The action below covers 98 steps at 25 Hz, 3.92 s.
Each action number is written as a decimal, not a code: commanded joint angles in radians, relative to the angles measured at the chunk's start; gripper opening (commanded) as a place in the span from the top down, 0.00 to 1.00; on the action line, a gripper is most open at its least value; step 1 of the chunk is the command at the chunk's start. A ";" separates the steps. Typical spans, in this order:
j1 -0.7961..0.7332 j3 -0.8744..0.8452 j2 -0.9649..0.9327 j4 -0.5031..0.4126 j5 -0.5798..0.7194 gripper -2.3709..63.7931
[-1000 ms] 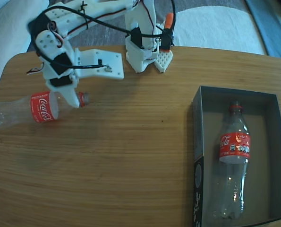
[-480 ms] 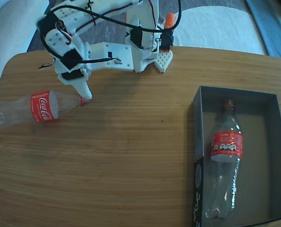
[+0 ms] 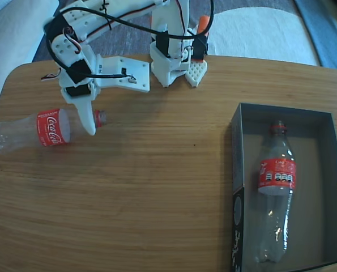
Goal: Grasp the bottles and put them in the box.
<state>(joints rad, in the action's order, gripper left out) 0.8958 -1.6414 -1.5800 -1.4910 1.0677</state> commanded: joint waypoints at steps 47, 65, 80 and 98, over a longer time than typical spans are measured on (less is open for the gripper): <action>0.071 0.034 0.304 0.212 0.167 0.15; 0.061 0.049 0.339 0.212 0.167 0.43; 0.052 0.049 0.330 0.212 0.167 0.71; -0.015 0.094 0.322 0.184 0.155 0.95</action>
<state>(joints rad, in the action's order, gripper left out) 0.8912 -1.5969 -1.2364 -1.2809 1.2303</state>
